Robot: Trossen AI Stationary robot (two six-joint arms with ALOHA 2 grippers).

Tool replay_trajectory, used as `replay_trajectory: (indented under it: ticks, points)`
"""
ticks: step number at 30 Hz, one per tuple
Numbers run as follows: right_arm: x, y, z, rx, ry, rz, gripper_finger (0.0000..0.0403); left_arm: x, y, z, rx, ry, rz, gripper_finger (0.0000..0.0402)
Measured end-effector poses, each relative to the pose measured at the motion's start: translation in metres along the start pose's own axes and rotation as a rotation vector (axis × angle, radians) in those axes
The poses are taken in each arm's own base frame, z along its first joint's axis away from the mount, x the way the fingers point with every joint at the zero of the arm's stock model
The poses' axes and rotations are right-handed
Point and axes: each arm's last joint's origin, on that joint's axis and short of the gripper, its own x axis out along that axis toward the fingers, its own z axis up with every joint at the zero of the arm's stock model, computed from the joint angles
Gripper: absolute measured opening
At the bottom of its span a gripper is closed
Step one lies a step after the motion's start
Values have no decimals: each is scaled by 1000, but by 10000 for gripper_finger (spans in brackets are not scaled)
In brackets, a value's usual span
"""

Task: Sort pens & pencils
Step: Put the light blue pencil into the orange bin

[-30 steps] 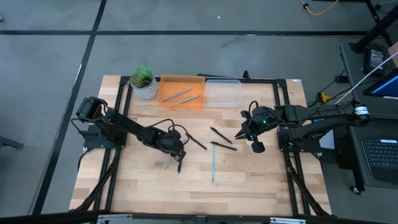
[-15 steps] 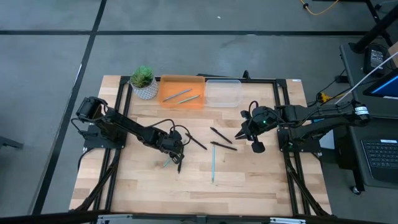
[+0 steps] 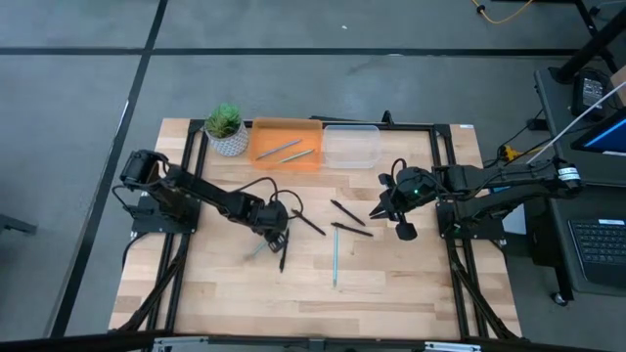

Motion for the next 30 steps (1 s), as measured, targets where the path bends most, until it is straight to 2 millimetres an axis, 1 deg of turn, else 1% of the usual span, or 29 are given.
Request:
replay_trajectory:
  ticks: [6,11,21,30]
  points:
    - [0,0,0,0,0,0,39,0,5,5,12,38,-32,54]
    - [0,0,0,0,0,0,39,0,5,5,42,38,-32,53]
    - [0,0,0,-1,-4,-1,39,0,5,5,48,34,-33,13]
    - [0,0,0,-1,-4,-1,39,0,5,5,65,30,-34,15]
